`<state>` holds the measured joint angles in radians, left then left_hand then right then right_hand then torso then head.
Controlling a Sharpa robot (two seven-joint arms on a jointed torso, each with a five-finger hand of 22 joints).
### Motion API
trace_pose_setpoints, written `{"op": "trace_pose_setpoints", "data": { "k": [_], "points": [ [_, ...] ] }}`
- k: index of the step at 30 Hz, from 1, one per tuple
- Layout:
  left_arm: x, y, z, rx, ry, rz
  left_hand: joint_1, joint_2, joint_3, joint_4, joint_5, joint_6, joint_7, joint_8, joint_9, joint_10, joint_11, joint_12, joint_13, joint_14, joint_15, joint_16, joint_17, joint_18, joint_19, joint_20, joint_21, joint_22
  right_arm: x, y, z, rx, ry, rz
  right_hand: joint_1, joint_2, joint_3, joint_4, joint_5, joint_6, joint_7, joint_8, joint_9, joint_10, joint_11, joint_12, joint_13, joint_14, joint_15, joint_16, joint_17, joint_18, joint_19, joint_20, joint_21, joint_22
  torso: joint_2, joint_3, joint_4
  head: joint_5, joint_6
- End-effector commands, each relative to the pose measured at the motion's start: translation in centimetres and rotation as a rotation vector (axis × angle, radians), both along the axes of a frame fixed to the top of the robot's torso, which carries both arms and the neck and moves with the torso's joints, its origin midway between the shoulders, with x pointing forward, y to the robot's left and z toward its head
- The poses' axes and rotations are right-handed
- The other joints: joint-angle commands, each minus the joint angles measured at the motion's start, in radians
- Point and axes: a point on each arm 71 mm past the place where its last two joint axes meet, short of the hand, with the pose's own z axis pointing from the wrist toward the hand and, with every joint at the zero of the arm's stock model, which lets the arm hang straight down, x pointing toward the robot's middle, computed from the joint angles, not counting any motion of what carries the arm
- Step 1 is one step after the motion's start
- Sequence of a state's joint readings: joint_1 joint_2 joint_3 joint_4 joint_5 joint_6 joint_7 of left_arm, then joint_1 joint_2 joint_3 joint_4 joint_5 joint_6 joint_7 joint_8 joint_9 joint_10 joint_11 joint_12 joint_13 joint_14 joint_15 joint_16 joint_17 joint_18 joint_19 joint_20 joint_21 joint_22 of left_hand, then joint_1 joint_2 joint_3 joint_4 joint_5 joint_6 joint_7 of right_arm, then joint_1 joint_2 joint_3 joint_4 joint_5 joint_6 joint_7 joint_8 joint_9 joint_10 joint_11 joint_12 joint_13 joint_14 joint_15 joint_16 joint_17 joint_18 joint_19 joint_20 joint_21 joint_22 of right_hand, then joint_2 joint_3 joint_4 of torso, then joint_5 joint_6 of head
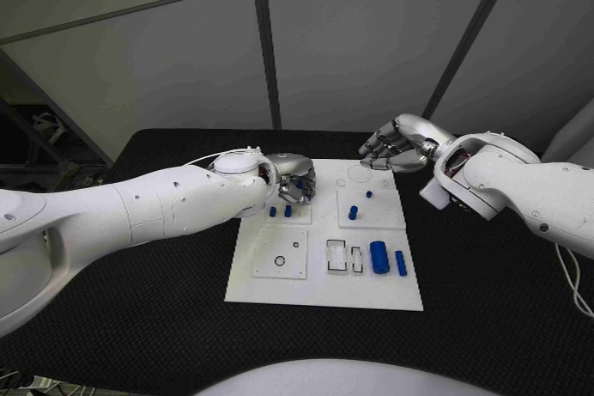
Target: Assemble the parts on the task board
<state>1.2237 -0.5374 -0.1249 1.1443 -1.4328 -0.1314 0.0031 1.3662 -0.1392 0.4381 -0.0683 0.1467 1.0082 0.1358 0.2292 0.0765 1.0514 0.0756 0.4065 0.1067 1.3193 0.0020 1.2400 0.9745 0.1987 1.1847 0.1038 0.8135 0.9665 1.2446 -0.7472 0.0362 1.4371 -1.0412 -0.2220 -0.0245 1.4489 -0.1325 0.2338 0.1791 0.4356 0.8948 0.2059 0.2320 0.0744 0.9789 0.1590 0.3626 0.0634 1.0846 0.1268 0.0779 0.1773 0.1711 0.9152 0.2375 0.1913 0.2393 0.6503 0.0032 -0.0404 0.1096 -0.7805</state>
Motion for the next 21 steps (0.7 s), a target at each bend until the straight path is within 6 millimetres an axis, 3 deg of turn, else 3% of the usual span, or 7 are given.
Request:
{"op": "trace_pose_setpoints", "data": {
  "k": [1,12,21],
  "points": [
    [-0.03,0.0,-0.29,0.025,0.02,-0.001,0.013,-0.001,0.012,-0.003,-0.001,0.008,0.001,-0.008,-0.002,0.01,0.001,-0.008,-0.003,0.007,0.001,0.008,0.002,-0.041,0.006,0.001,0.013,0.011,-0.05,0.12,0.2,0.004,-0.011,0.007,0.008,-0.003,0.007,-0.001,0.005,0.001,0.008,0.002,-0.001,0.0,-0.002,-0.006,-0.001,0.007,-0.001,-0.002,-0.002,0.011,0.008,0.0,-0.004,-0.001,0.001,0.0001,-0.0012,-0.001,0.001],
    [0.02,-0.12,-0.49,0.023,0.033,0.0,0.026,0.004,0.076,-0.029,-0.004,0.035,0.015,-0.04,-0.005,0.053,0.009,-0.067,-0.02,0.042,0.005,0.064,0.046,-0.058,0.044,0.005,0.133,0.121,-0.08,0.14,0.21,0.004,-0.012,0.007,0.008,-0.002,0.008,-0.001,0.006,0.002,0.008,0.001,-0.001,0.0,-0.002,-0.006,-0.001,0.007,-0.001,-0.002,-0.002,0.011,0.008,0.0,-0.005,-0.002,0.0,-0.0002,-0.0003,-0.003,0.002],
    [-0.21,0.29,-0.2,-0.017,0.016,-0.001,0.026,0.003,0.088,-0.037,-0.004,0.051,0.016,-0.046,-0.004,0.075,0.007,-0.086,-0.021,0.05,0.004,0.071,0.046,-0.061,0.052,0.003,0.159,0.147,-0.08,0.08,0.22,0.005,-0.013,0.006,0.008,-0.002,0.008,-0.001,0.006,0.002,0.008,0.001,-0.001,0.0,-0.002,-0.006,-0.001,0.007,-0.001,-0.002,-0.002,0.011,0.008,0.0,-0.005,-0.002,0.0,-0.0008,0.0018,-0.004,0.004]
  ]
}}
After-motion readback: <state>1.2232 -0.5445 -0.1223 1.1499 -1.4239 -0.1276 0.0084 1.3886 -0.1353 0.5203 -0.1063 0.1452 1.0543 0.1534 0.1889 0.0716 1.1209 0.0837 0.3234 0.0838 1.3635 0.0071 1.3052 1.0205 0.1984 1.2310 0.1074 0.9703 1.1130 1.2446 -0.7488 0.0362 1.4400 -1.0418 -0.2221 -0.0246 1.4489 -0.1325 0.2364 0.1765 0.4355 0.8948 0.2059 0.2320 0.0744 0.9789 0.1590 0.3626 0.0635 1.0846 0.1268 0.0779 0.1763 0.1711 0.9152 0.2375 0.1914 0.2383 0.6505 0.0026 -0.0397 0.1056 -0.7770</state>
